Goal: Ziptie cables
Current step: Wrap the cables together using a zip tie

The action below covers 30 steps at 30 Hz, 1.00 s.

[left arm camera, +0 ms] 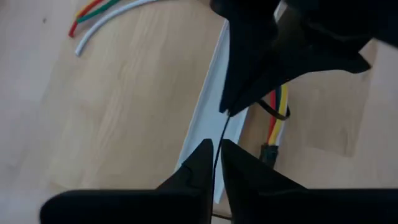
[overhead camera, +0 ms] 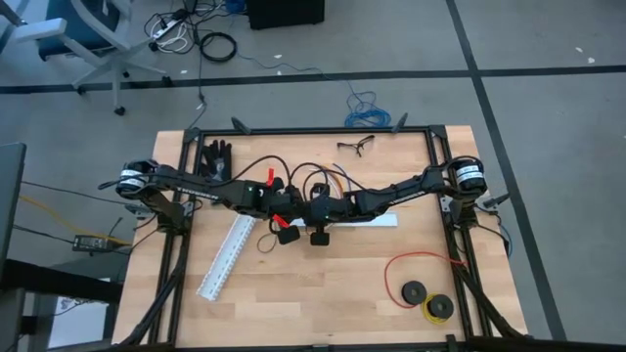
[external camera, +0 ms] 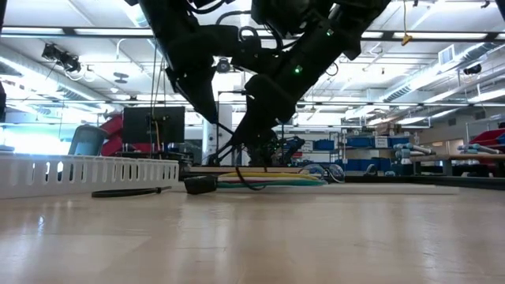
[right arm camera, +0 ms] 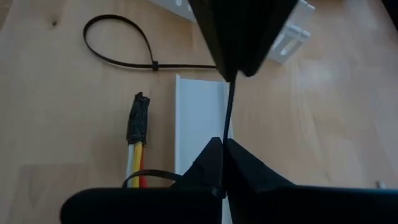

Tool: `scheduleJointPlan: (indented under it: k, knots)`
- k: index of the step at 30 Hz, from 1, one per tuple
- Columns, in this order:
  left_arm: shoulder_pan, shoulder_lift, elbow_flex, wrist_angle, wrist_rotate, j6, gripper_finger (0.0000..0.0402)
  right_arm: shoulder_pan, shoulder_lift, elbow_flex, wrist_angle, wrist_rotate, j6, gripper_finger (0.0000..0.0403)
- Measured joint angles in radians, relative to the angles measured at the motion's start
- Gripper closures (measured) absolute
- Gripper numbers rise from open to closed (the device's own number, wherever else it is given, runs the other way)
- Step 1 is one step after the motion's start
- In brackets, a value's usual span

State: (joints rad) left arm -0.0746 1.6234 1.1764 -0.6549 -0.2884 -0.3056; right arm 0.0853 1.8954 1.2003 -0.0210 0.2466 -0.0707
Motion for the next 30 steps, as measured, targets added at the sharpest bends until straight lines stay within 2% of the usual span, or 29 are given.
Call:
scheduleJointPlan:
  k: [10,17,21,26,30]
  knots:
    - [-0.032,-0.007,-0.002,0.012,-0.08,0.055,0.0322,0.003,0.0,0.001,-0.033,0.027,0.014,0.0403]
    - [-0.091,-0.047,-0.002,-0.026,-0.211,0.06,0.032,0.005,0.0,0.002,-0.043,0.029,0.018,0.0403]
    - [-0.132,-0.087,-0.016,-0.062,-0.32,0.025,0.032,0.005,0.0,0.002,-0.046,0.029,0.018,0.0403]
    - [-0.184,-0.197,-0.169,0.037,-0.409,-0.022,0.032,0.005,0.0,0.002,-0.045,0.029,0.019,0.0403]
    - [-0.224,-0.29,-0.382,0.327,-0.4,-0.046,0.0321,0.005,0.0,0.002,-0.022,0.029,0.018,0.0403]
